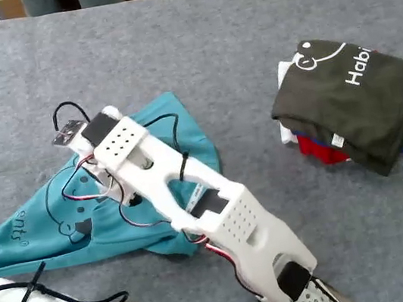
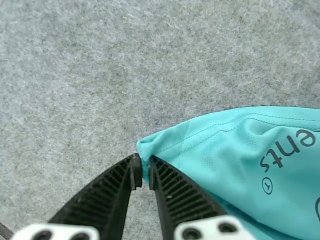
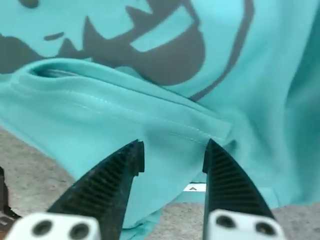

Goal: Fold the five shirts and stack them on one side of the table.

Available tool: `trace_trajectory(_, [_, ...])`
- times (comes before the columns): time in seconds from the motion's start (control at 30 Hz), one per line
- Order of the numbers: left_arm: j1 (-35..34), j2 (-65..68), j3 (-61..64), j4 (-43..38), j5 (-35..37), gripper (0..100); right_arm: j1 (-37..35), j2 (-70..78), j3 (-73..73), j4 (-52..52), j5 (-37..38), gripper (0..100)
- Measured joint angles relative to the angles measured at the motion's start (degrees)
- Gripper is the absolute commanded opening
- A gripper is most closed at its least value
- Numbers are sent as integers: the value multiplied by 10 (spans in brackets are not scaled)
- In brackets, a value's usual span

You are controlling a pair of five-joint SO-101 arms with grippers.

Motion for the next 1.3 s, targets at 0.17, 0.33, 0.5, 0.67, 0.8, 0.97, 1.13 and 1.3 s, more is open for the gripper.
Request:
trace_trajectory(0.17, [0, 0, 0, 0, 0, 29, 27, 27, 0, -1, 0, 201])
trace_trajectory(0.33, [0, 0, 0, 0, 0, 29, 33, 35, 0, -12, 0, 201])
trace_trajectory(0.5, [0, 0, 0, 0, 0, 29, 33, 35, 0, -12, 31, 201])
trace_trajectory(0.67, [0, 0, 0, 0, 0, 29, 33, 35, -12, -15, 35, 198])
trace_trajectory(0.8, [0, 0, 0, 0, 0, 29, 33, 35, -26, -15, 36, 92])
trace_trajectory(0.97, [0, 0, 0, 0, 0, 29, 33, 35, -26, -15, 37, 65])
trace_trajectory(1.13, [0, 0, 0, 0, 0, 29, 33, 35, -26, -15, 37, 64])
trace_trajectory(1.3, [0, 0, 0, 0, 0, 29, 33, 35, -55, -4, 37, 23])
